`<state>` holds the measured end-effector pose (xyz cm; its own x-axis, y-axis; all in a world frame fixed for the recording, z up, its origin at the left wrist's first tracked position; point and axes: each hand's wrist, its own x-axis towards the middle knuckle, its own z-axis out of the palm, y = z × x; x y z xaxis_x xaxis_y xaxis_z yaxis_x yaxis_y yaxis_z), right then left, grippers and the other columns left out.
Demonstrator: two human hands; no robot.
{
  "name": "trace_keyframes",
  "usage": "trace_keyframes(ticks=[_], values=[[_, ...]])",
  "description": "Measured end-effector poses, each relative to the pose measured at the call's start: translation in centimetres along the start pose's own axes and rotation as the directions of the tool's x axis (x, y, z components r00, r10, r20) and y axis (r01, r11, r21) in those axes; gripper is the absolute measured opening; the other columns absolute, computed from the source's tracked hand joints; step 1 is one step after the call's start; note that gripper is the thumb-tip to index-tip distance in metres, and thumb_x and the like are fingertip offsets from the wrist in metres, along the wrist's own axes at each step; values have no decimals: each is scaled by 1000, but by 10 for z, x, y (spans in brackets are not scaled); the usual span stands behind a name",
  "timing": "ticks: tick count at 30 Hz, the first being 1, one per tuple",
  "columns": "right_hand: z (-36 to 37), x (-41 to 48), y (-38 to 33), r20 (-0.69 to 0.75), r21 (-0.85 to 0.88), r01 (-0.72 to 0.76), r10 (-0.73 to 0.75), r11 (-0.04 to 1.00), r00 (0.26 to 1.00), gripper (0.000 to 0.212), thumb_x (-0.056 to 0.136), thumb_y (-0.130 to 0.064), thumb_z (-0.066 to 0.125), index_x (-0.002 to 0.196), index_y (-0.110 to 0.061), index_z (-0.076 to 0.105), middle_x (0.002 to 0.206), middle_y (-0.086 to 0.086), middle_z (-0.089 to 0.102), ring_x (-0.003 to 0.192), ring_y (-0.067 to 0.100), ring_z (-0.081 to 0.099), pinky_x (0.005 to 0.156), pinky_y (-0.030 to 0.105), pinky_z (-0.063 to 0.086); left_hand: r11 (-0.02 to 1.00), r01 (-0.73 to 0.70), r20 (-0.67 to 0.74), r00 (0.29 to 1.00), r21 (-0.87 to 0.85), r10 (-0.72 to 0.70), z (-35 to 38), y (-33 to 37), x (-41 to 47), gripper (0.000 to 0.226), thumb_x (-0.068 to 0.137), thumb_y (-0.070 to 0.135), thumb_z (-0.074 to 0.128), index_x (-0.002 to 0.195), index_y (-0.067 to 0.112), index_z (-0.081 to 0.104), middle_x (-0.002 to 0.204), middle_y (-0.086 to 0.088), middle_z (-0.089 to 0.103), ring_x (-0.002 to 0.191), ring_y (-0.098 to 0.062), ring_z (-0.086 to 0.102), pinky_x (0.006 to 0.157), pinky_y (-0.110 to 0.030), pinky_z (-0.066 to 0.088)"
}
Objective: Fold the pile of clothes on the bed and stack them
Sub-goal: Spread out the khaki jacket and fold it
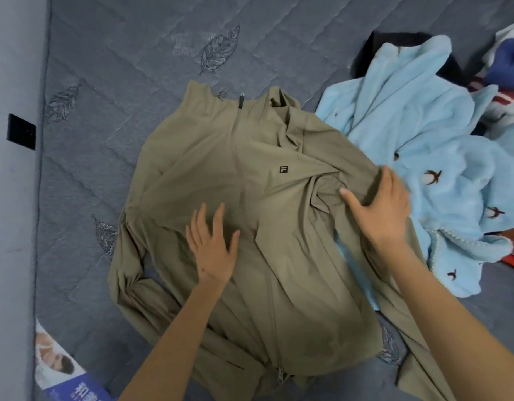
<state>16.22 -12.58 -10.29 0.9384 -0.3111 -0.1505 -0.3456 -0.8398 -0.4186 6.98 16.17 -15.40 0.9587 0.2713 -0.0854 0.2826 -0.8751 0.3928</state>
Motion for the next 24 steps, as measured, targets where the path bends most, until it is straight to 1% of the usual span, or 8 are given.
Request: trace_keyframes(ticks=[4,6,8,11,15,19,21,24], values=[[-15,13,13,-37,116,3,2,993,999,39,87,-36,66,111,-6,64,108,16,64,106,34,56,87,37,40,981,-162,131,976,-111,176,12,50,14,56,92,46,34,142,21,42,148,-10,39,139,-32,29,113,-55,23],[-17,15,14,15,295,-24,21,955,1000,16,87,-22,66,89,-6,67,86,10,68,88,28,62,71,27,38,975,-177,114,975,-132,193,15,74,22,53,93,45,33,136,19,50,142,-8,47,136,-30,36,112,-56,21],[-18,15,8,13,407,-2,-4,914,1000,14,87,-21,67,78,-12,61,73,0,62,75,16,58,66,23,36,965,-176,92,976,-196,196,15,100,31,53,94,45,31,131,16,54,130,-7,58,127,-30,47,110,-52,25],[-25,14,-2,24,479,111,-140,870,990,13,86,-18,69,78,-16,58,73,-3,60,70,7,51,66,21,38,922,-221,96,960,-319,263,9,142,45,52,95,40,32,138,15,48,115,-5,64,107,-25,56,99,-33,32],[-40,22,-4,185,436,285,-394,854,900,11,83,-13,72,89,-10,63,81,-1,61,63,5,46,62,10,34,857,-504,17,861,-108,508,6,186,69,51,93,24,36,143,18,41,99,-10,56,86,-28,51,81,-38,42],[-55,31,2,397,424,164,-345,891,850,25,83,-18,72,102,-9,59,91,2,62,77,15,55,65,21,36,759,-651,177,746,-9,642,-2,216,103,32,90,26,42,104,14,68,89,-12,58,83,-33,54,67,-37,42],[-62,35,15,556,371,14,-234,929,798,23,84,-23,71,101,-14,59,92,0,62,85,15,58,64,19,37,827,-562,229,804,-4,548,-8,228,112,19,94,23,50,95,14,67,90,-8,64,88,-29,55,69,-37,41],[-75,36,39,701,284,-112,-126,952,702,15,88,-26,67,85,-12,63,84,3,64,83,17,62,66,24,42,932,-349,119,926,-102,360,-17,246,120,15,95,23,53,95,17,66,84,-4,67,81,-23,60,65,-34,46]])
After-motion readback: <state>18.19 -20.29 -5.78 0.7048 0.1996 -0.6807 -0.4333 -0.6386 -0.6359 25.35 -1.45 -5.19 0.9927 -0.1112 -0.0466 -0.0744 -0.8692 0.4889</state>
